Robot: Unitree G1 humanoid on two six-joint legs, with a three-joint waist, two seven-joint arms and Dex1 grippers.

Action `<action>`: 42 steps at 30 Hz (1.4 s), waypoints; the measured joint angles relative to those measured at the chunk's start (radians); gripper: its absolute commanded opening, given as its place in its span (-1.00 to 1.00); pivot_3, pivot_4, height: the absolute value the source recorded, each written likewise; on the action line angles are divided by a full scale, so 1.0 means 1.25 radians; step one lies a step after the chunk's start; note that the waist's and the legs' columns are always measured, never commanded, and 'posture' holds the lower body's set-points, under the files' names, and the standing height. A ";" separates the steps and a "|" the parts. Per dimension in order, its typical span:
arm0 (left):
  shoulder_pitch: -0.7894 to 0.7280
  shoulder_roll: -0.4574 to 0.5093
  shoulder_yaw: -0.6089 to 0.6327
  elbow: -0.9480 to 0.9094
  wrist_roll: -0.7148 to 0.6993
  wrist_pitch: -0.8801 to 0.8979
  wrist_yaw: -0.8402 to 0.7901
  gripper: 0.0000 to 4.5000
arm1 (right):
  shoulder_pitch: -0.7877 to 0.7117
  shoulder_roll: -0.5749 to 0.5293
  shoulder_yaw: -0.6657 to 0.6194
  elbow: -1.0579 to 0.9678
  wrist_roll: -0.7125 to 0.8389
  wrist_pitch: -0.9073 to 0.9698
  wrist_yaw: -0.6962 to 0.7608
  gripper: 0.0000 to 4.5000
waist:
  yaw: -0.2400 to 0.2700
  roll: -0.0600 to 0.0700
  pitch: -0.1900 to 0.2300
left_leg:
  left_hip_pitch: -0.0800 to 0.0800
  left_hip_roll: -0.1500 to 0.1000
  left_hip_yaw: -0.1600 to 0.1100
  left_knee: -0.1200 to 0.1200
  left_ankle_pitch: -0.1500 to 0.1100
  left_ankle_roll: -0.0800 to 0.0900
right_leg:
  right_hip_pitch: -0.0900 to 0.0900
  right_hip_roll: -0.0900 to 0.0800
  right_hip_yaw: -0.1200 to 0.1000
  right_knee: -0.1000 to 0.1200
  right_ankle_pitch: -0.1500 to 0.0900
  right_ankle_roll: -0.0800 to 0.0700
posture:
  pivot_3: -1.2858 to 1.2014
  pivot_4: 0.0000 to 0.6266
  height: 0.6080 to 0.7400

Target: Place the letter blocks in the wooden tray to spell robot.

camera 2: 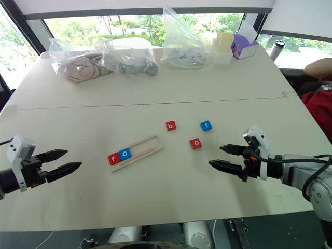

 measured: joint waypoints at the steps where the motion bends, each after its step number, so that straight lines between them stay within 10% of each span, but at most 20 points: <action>1: 0.003 -0.002 0.001 -0.003 0.000 0.000 0.001 1.00 | -0.002 0.000 0.002 0.001 -0.001 0.000 0.001 0.97 | 0.000 0.000 0.000 | 0.000 0.000 0.000 0.000 0.000 0.000 | 0.000 0.000 0.000 0.000 0.000 0.000 | 0.03 -0.52 1.00; 19: -0.027 0.015 0.013 -0.027 0.006 -0.004 0.008 1.00 | -0.037 0.004 0.056 0.012 -0.030 -0.012 0.020 0.97 | 0.002 0.000 0.000 | 0.001 0.000 0.001 0.000 -0.001 0.001 | 0.000 0.001 0.001 0.001 0.000 0.000 | 0.03 -0.52 1.00; 42: -0.288 0.055 -0.452 0.131 0.262 -0.243 -0.164 1.00 | -0.023 0.091 0.175 -0.254 0.033 0.060 -0.176 0.97 | 0.001 -0.001 0.000 | 0.002 0.000 0.003 0.001 -0.001 0.002 | -0.001 0.002 0.002 0.006 0.001 0.000 | 0.03 -0.52 1.00</action>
